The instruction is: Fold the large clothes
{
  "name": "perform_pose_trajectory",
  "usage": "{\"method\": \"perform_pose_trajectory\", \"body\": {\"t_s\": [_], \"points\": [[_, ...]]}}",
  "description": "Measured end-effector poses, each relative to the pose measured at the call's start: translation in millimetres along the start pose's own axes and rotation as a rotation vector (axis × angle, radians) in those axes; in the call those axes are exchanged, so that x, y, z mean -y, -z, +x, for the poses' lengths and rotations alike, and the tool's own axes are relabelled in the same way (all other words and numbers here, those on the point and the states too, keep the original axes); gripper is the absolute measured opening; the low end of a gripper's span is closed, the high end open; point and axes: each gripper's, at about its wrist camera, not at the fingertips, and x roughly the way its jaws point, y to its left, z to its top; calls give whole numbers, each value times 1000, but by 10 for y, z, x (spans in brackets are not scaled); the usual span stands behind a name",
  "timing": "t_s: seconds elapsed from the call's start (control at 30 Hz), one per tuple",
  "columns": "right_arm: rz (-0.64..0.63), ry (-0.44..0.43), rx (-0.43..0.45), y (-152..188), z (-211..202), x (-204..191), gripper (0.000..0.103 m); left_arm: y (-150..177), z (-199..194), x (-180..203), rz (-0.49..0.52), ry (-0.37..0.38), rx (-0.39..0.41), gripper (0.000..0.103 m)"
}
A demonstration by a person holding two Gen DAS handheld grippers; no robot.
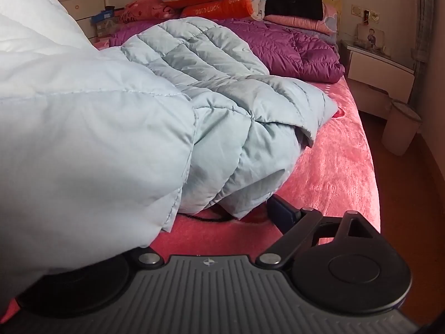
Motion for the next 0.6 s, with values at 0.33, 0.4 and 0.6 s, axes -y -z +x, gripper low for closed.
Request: {"method": "perform_pose_trajectory", "body": {"t_s": [0.33, 0.4, 0.6], "points": [[-20, -49, -93, 145, -550, 216, 103, -47, -766, -519, 53, 62, -13, 102], [-14, -35, -99, 155, -716, 223, 103, -128, -984, -554, 72, 59, 5, 102], [-35, -10, -37, 67, -1338, 177, 103, -462, -1496, -919, 89, 38, 72, 102]]}}
